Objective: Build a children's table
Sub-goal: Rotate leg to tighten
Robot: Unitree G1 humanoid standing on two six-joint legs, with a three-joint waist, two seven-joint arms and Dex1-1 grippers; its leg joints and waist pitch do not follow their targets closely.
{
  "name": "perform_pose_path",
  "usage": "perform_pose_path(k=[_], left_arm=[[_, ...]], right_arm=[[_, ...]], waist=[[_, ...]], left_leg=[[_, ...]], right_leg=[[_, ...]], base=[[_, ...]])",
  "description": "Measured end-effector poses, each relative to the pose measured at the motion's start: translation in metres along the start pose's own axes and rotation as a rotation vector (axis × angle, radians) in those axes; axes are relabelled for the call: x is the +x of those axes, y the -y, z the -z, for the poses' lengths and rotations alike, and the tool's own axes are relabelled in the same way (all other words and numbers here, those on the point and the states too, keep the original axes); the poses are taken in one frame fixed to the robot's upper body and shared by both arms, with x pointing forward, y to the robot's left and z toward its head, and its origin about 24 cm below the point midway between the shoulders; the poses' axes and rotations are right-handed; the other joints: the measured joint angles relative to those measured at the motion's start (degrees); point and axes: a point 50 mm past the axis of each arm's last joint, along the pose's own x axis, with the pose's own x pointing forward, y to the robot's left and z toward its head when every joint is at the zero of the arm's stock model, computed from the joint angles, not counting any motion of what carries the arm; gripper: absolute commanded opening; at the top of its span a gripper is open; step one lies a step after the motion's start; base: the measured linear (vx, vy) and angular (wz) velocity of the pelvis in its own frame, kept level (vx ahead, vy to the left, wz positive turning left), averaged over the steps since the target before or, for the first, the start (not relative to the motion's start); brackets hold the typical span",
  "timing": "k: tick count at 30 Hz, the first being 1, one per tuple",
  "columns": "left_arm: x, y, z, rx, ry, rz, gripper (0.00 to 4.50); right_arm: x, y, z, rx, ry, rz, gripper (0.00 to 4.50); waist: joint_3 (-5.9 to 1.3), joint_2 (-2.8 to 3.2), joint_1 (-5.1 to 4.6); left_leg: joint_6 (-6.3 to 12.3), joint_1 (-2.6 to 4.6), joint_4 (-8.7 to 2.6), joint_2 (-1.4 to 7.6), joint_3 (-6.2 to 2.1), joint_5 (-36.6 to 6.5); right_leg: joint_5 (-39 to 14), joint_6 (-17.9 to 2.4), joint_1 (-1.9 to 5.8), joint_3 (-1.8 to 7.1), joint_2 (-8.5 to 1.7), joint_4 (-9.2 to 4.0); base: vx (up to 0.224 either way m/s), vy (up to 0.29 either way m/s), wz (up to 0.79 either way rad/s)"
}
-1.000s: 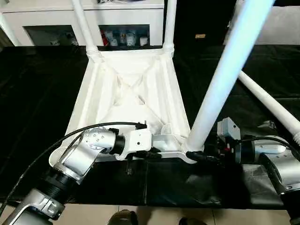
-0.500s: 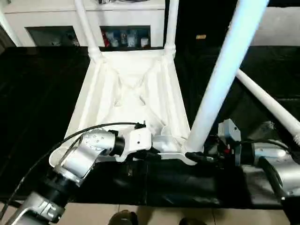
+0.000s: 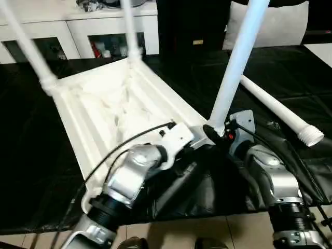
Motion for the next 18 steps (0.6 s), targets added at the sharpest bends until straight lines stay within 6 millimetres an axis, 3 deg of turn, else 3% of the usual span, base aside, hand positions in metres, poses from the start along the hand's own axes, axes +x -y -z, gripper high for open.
perform_pose_path(k=[2,3,6,9,11,18], left_arm=[[0.0,0.0,0.0,0.0,-0.001,0.0,0.0],[0.0,0.0,0.0,-0.001,-0.003,-0.001,0.0],[-0.001,0.0,-0.001,-0.002,-0.007,-0.002,0.0],[-0.001,0.0,-0.001,0.011,-0.006,0.002,0.0],[-0.003,-0.001,0.0,0.034,-0.002,0.01,0.0],[-0.01,-0.005,0.002,0.11,0.013,0.07,0.0]], right_arm=[[0.0,0.0,0.0,-0.001,0.0,0.0,2.72],[0.0,0.0,0.0,-0.002,0.0,0.001,3.07],[-0.001,-0.001,0.0,0.018,0.013,0.012,3.47],[-0.004,-0.003,0.001,0.033,0.043,0.004,3.52],[-0.007,-0.002,0.002,0.038,0.056,-0.012,3.79],[-0.028,0.011,0.003,-0.044,0.04,-0.157,4.41]], waist=[[0.0,0.0,-0.02],[0.0,0.0,-0.03],[0.01,-0.01,-0.01],[0.01,-0.01,0.13],[0.01,0.0,0.18],[0.0,0.03,1.12]], left_leg=[[0.0,-0.02,0.0,0.0,0.0,0.0],[0.0,-0.02,0.0,0.0,0.01,0.0],[0.0,-0.04,-0.03,0.0,0.01,0.0],[0.0,-0.04,-0.29,0.0,0.02,0.0],[0.0,-0.06,-0.35,0.0,0.03,0.0],[0.0,-0.1,-0.6,0.0,0.04,0.0]], right_leg=[[0.0,0.0,0.02,0.01,0.0,-0.09],[0.0,-0.01,0.02,0.01,0.0,-0.14],[0.01,-0.01,0.0,0.02,0.01,-0.19],[0.01,-0.01,0.0,0.01,0.03,-0.4],[0.03,-0.01,-0.02,0.01,0.04,-0.41],[0.53,-0.12,-0.06,-0.03,0.05,-0.39]], base=[[0.0,0.0,0.0],[0.0,0.0,0.0],[0.0,0.0,0.0],[0.0,0.0,0.0],[0.0,0.0,0.0],[0.0,0.0,0.0]])
